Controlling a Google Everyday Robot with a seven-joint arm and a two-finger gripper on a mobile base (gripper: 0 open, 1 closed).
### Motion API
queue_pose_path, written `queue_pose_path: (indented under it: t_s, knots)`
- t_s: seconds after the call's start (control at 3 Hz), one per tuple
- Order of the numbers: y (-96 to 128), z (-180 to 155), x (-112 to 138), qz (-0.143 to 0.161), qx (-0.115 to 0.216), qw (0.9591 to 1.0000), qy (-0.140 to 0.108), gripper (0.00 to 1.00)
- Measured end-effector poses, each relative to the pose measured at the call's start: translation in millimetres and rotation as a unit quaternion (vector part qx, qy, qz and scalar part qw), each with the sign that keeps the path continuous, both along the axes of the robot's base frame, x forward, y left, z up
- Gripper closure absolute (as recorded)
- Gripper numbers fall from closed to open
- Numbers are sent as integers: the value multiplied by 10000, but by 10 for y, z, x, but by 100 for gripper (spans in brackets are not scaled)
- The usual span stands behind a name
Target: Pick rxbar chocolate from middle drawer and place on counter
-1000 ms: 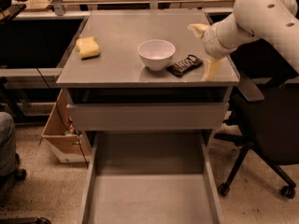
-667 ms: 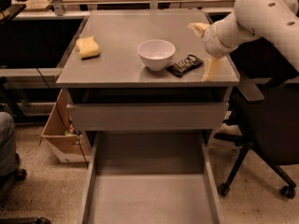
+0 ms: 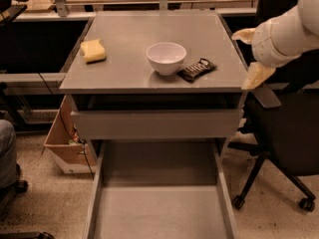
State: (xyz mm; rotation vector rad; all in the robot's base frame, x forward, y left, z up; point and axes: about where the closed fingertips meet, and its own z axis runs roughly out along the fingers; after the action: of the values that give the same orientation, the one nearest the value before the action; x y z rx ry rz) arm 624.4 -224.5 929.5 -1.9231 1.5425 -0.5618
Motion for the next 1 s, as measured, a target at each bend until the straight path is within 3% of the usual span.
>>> queue_pose_path:
  t_s: [0.33, 0.67, 1.0]
  knots:
    - [-137, 137, -411, -222, -136, 9997, 0, 10]
    - [-90, -45, -701, -362, -212, 9991, 93, 0]
    - [180, -890, -957, -223, 29, 9983, 539, 0]
